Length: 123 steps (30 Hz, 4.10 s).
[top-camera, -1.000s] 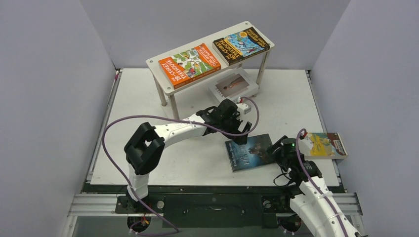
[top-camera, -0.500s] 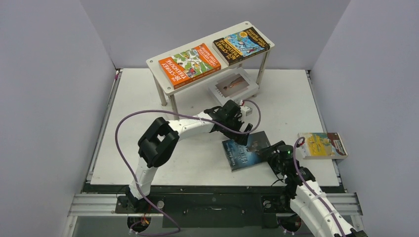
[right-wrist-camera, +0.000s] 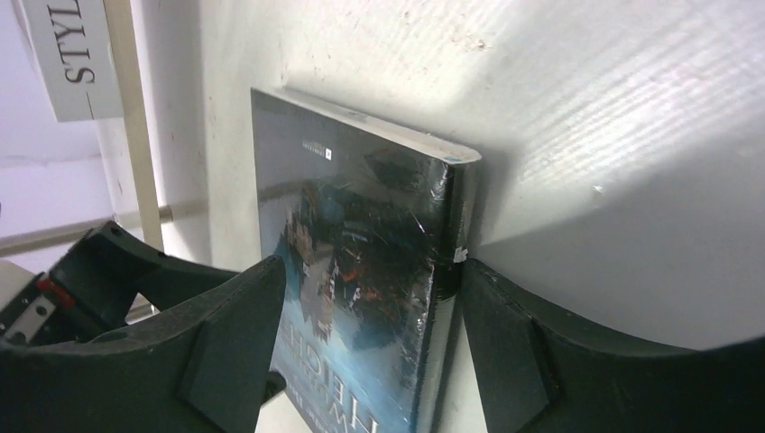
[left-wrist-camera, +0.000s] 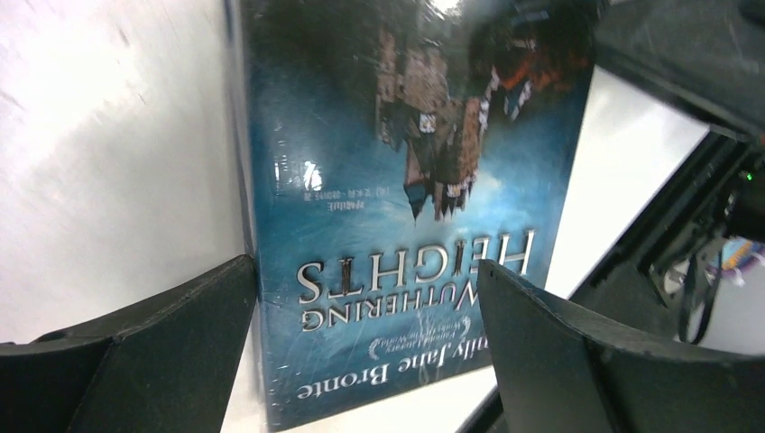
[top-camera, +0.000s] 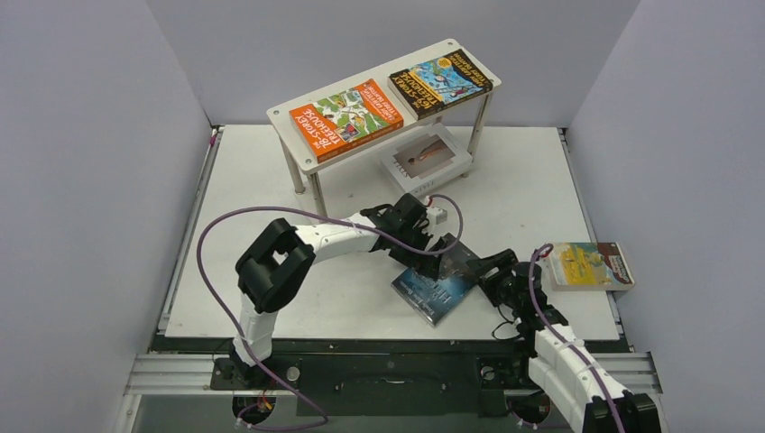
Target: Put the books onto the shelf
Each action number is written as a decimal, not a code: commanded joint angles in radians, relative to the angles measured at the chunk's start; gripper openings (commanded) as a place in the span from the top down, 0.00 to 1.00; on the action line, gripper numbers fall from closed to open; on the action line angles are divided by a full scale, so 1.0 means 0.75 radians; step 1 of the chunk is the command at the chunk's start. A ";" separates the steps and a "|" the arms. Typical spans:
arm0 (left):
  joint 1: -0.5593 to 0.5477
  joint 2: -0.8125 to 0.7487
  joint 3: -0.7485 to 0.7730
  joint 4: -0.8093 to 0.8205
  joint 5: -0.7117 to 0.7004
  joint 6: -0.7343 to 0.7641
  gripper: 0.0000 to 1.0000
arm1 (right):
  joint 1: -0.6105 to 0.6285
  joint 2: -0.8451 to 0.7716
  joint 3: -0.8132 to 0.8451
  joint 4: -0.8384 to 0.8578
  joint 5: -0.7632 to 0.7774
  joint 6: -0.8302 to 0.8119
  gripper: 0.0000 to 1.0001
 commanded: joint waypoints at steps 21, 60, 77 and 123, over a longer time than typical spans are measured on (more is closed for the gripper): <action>-0.021 -0.004 -0.105 0.254 0.231 -0.244 0.14 | 0.122 0.243 -0.051 0.283 -0.471 -0.146 0.36; 0.218 -1.228 -0.032 -0.432 -0.035 0.078 0.03 | 0.125 -0.143 0.444 -0.155 -0.372 -0.200 1.00; 0.404 -1.479 0.072 -0.471 -0.367 -0.020 0.03 | 0.185 -0.091 0.959 -0.068 -0.608 -0.206 1.00; 0.405 -1.639 -0.130 -0.485 -0.422 -0.044 0.04 | 0.081 1.190 2.056 0.523 0.252 0.257 1.00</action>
